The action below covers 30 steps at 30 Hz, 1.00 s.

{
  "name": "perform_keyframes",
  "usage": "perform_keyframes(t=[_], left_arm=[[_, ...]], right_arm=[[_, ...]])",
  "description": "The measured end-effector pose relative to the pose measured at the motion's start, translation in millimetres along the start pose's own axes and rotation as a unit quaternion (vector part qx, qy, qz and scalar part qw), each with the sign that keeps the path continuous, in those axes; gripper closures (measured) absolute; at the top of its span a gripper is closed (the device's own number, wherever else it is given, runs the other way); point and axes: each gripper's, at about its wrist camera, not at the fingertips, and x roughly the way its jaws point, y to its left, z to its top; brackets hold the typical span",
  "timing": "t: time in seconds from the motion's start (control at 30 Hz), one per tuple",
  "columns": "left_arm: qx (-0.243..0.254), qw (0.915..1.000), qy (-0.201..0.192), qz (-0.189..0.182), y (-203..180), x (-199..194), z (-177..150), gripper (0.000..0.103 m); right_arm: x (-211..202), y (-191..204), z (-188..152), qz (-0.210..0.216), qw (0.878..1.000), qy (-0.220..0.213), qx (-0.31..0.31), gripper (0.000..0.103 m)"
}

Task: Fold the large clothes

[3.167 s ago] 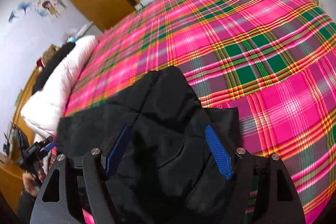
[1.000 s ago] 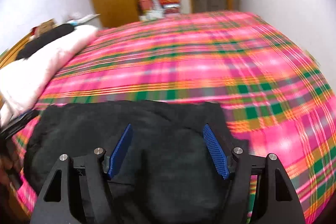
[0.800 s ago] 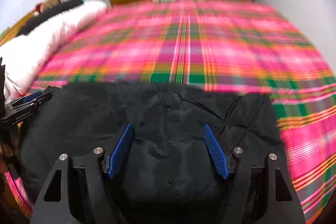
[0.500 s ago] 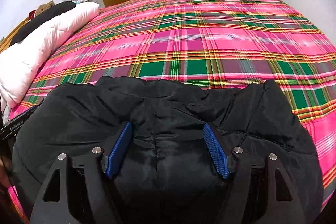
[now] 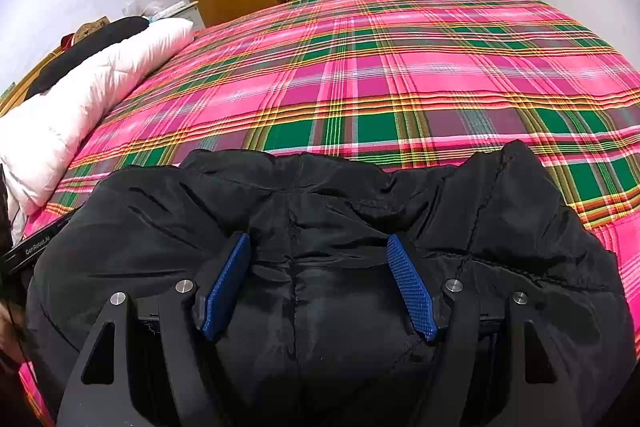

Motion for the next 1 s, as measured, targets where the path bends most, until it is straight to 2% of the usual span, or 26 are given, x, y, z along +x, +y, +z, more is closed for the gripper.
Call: perform_keyframes(t=[0.13,0.2,0.27,0.4,0.5,0.6,0.63,0.67,0.73,0.9,1.0], left_arm=[[0.009,0.9998,0.01,0.011,-3.1,-1.0,4.1,0.039],[0.021,0.9993,0.023,0.023,-7.1,-6.4,10.0,0.041],[0.02,0.9993,0.025,0.018,-7.8,-21.6,17.1,0.042],[0.006,0.9999,-0.013,0.001,-5.1,-68.2,23.6,0.042],[0.004,0.9988,-0.048,-0.013,-2.3,-106.7,12.5,0.042],[0.011,0.9992,-0.039,0.001,4.6,-112.9,-12.7,0.042],[0.01,0.9997,-0.019,0.011,9.6,-103.0,-23.9,0.042],[0.004,0.9999,-0.003,0.014,14.5,-94.2,-31.4,0.041],[0.0,0.9999,-0.007,0.009,19.9,-84.9,-41.6,0.04],[-0.001,0.9998,-0.002,0.022,14.3,-77.1,-34.7,0.04],[-0.003,0.9996,0.004,0.027,12.1,-92.7,-28.5,0.043]], right_arm=[[-6.7,2.1,5.3,-0.005,1.0,0.007,-0.004,0.033],[-22.7,5.5,12.4,-0.016,1.0,0.015,-0.006,0.033],[-51.1,4.4,16.4,-0.009,1.0,-0.003,-0.003,0.033],[-108.4,-8.6,6.0,-0.023,0.999,-0.047,-0.003,0.033],[-128.6,-25.9,-17.9,-0.032,0.998,-0.045,0.013,0.033],[-124.5,-50.3,-49.8,-0.046,0.998,-0.016,0.033,0.035],[-118.8,-55.5,-55.7,-0.046,0.998,-0.008,0.037,0.041],[-113.0,-58.7,-59.7,-0.044,0.998,-0.005,0.034,0.042],[-104.8,-59.8,-60.6,-0.044,0.999,-0.002,0.021,0.042],[-91.6,-63.6,-54.3,-0.041,0.999,0.016,0.025,0.042],[-117.7,-55.6,-48.7,-0.058,0.998,0.005,0.018,0.042]])
